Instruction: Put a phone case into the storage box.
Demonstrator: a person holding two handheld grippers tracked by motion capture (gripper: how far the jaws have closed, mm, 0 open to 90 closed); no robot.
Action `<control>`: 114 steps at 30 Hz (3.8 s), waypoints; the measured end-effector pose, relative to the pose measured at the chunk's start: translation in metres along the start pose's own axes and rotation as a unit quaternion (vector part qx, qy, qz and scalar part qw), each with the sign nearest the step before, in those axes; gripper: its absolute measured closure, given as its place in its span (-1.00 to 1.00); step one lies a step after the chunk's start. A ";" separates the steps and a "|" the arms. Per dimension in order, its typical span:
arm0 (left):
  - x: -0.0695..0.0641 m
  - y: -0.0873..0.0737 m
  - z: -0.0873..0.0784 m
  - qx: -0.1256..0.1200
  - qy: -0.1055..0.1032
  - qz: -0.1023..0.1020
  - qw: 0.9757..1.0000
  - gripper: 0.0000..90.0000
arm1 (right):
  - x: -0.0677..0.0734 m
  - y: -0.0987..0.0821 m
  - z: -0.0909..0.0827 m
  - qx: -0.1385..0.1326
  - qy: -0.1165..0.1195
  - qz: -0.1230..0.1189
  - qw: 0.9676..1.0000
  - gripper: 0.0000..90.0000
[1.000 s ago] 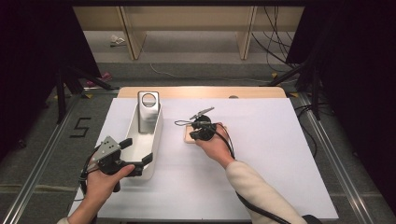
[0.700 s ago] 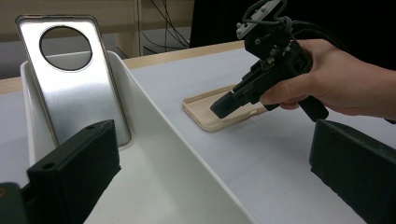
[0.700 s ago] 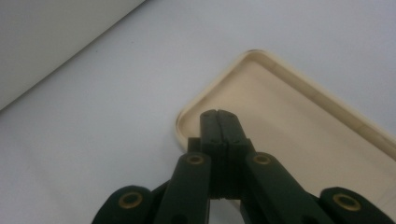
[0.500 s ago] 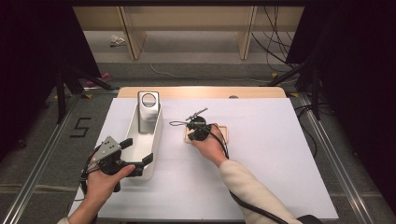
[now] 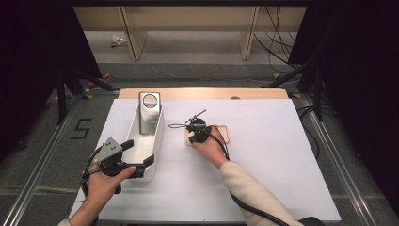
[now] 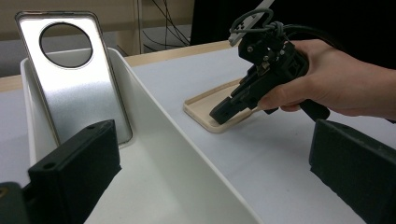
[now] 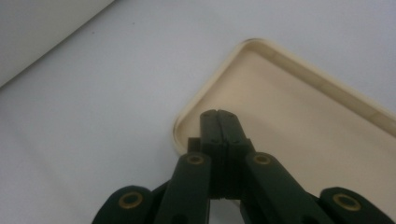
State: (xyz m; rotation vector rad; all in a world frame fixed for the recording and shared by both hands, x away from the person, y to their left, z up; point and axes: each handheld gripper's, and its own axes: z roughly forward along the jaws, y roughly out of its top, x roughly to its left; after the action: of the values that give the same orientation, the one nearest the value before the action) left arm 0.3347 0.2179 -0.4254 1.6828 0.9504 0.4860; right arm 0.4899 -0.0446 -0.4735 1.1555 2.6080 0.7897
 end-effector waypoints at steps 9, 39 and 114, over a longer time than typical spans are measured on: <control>0.000 -0.001 0.000 0.002 0.000 -0.001 1.000 -0.97 | 0.001 -0.008 -0.010 0.035 0.013 -0.032 0.999 1.00; -0.002 -0.002 0.001 0.004 -0.002 0.002 1.000 -0.97 | -0.033 -0.054 -0.052 0.086 0.001 -0.061 0.994 1.00; -0.007 -0.007 -0.005 0.016 -0.012 0.015 1.000 -0.93 | 0.001 -0.050 -0.053 0.143 -0.055 -0.316 0.936 -0.42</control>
State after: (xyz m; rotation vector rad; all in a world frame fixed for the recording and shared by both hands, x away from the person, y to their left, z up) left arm 0.3247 0.2161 -0.4296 1.7300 0.9213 0.4725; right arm 0.4384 -0.0930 -0.4556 0.3276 2.7907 0.2091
